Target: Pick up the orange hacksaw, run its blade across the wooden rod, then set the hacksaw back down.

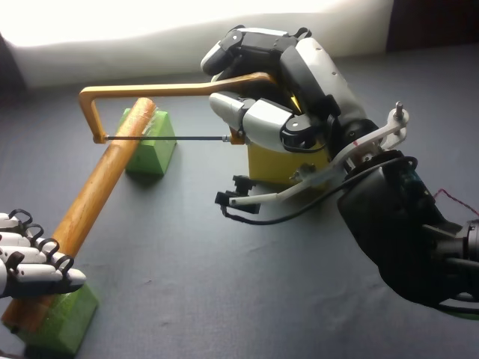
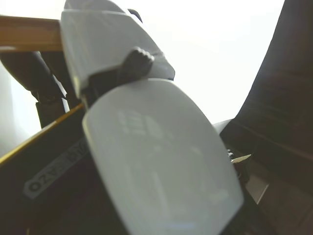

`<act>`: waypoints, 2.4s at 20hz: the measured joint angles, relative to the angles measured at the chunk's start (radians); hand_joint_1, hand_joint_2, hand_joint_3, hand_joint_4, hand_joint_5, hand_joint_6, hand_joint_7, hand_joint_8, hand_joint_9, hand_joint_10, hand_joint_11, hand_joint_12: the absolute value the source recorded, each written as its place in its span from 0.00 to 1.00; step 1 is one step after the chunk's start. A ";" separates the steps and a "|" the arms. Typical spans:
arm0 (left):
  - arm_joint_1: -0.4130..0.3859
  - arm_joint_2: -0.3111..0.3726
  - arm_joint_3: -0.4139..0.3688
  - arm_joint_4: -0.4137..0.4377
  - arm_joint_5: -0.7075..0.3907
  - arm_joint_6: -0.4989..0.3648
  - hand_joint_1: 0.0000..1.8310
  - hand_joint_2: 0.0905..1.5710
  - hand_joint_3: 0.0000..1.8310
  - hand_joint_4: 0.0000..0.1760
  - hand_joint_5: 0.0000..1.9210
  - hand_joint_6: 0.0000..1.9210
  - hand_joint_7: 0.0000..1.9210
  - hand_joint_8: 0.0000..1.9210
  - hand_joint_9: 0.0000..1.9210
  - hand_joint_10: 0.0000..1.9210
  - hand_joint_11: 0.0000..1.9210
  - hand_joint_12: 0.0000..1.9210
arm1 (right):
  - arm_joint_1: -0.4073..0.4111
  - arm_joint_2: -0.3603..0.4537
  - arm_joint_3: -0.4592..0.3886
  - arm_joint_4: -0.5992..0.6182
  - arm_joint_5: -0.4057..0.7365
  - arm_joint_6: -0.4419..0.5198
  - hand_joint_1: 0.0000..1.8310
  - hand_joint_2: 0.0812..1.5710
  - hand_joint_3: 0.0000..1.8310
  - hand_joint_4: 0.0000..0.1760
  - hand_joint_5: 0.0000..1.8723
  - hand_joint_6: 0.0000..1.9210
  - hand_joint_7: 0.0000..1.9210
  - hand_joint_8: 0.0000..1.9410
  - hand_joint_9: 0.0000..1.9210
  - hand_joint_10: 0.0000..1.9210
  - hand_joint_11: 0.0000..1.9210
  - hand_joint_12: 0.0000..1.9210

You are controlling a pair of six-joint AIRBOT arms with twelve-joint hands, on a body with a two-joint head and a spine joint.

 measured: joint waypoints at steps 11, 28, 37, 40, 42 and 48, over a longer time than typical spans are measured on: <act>-0.002 -0.001 0.001 0.000 0.000 0.000 0.04 0.75 0.00 0.00 0.12 0.00 0.12 0.00 0.12 0.00 0.00 0.37 | -0.004 -0.040 0.004 0.052 -0.020 -0.052 0.75 0.71 0.00 0.00 0.43 0.54 0.49 0.54 0.49 0.68 0.42 0.72; -0.004 -0.005 0.003 0.000 0.004 0.001 0.04 0.75 0.00 0.00 0.15 0.00 0.14 0.00 0.13 0.00 0.00 0.39 | 0.040 -0.269 0.174 0.107 -0.035 -0.070 0.75 0.72 0.00 0.00 0.42 0.56 0.47 0.57 0.47 0.71 0.39 0.75; -0.004 -0.005 0.003 0.000 0.000 0.001 0.03 0.75 0.00 0.00 0.14 0.00 0.14 0.00 0.14 0.00 0.00 0.43 | 0.016 -0.224 0.144 0.067 -0.042 -0.057 0.75 0.72 0.00 0.00 0.41 0.57 0.47 0.56 0.48 0.69 0.41 0.74; -0.004 -0.006 0.003 0.000 0.000 0.001 0.06 0.74 0.00 0.00 0.14 0.00 0.13 0.00 0.13 0.00 0.00 0.39 | -0.004 -0.171 0.116 0.064 -0.047 -0.059 0.75 0.72 0.00 0.00 0.42 0.55 0.47 0.56 0.48 0.69 0.41 0.73; -0.004 -0.006 0.003 0.000 0.000 0.001 0.05 0.74 0.00 0.00 0.13 0.00 0.13 0.00 0.13 0.00 0.00 0.41 | -0.015 -0.136 0.092 0.051 -0.046 -0.060 0.75 0.72 0.00 0.00 0.42 0.56 0.47 0.57 0.48 0.68 0.42 0.73; -0.004 -0.006 0.003 0.000 0.000 0.001 0.04 0.75 0.00 0.00 0.13 0.00 0.13 0.00 0.13 0.00 0.00 0.40 | -0.054 -0.041 0.000 -0.001 -0.055 -0.063 0.75 0.72 0.00 0.00 0.41 0.56 0.47 0.57 0.47 0.70 0.41 0.74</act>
